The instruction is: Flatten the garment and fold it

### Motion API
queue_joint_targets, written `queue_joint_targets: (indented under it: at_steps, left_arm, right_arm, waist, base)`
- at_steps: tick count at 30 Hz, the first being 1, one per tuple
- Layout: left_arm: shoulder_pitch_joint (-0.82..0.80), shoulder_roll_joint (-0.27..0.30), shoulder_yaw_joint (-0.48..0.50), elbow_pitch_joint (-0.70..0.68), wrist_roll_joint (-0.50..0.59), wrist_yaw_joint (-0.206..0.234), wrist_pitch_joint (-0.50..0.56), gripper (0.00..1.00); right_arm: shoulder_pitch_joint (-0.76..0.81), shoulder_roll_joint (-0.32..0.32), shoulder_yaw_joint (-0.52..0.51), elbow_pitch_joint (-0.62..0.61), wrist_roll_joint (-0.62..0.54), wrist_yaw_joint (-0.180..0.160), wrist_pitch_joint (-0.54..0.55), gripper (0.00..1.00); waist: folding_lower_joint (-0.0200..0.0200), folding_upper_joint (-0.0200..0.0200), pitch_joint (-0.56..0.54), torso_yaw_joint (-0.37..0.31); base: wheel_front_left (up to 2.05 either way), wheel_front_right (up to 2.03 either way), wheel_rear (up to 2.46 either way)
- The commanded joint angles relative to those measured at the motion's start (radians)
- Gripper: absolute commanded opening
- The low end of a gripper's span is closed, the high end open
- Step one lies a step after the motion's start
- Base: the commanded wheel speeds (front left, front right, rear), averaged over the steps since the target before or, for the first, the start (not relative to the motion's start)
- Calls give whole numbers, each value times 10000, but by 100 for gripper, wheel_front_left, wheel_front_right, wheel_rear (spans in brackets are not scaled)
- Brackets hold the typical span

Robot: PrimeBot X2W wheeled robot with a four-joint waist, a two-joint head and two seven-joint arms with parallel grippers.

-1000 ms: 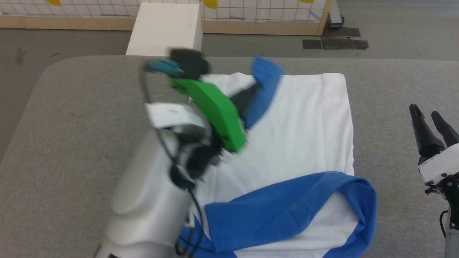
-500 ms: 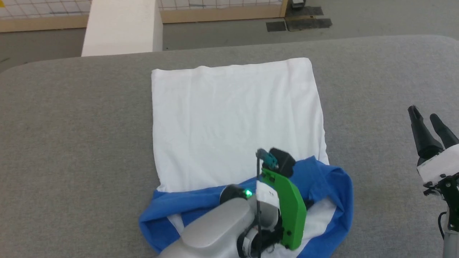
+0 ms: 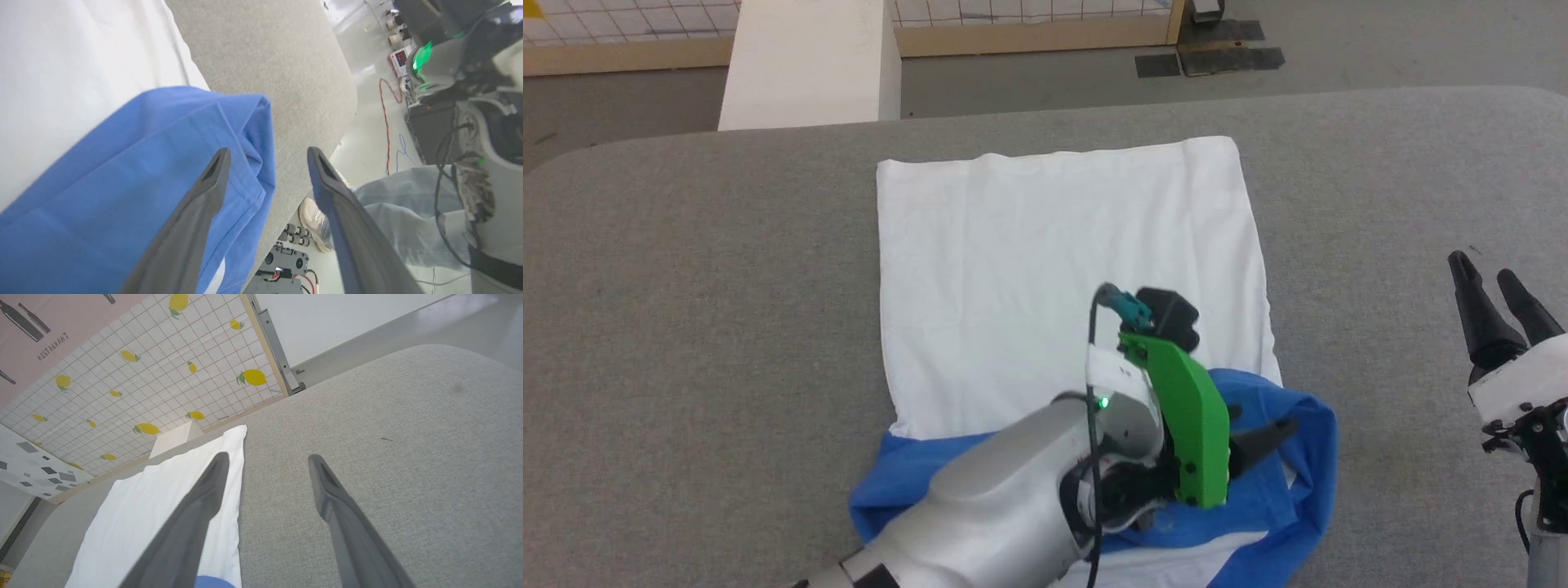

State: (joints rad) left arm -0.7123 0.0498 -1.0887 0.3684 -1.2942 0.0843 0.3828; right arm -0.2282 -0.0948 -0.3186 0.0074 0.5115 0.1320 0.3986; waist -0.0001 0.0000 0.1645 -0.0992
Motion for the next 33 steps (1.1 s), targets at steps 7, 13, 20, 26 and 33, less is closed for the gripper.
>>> queue_joint_targets:
  at_steps: [7, 13, 20, 26, 33]
  left_arm:
    - [-970, 495, 2097, 103, -145, -64, -2162, 100]
    - [-1015, 1992, 3472, 246, 791, 210, -4643, 100]
    - [-102, 3934, 3714, 99, 2928, 1097, -6327, 100]
    - [1410, 4160, 5412, -1359, 4492, 1703, -6440, 100]
    - [2566, 3504, 6746, -2683, 5852, 1610, -6444, 100]
  right_arm:
    - [165, 57, 58, -49, -45, -13, 19, 100]
    - [158, 85, 139, -170, -119, -13, 81, 100]
    - [137, 61, 159, -286, -110, -13, 172, 100]
    - [-95, -88, 192, -359, -151, -13, 375, 100]
    - [-1491, -556, 351, -15, -414, -13, 1087, 100]
  waist:
    - [1, 0, -487, 426]
    - [1, 0, -512, 594]
    - [1, 0, -250, 789]
    - [1, 0, 330, 972]
    - [1, 0, 1402, 1246]
  base:
    - [0, 0, 0]
    - [0, 0, 0]
    - [0, 0, 0]
    - [0, 0, 0]
    - [0, 0, 0]
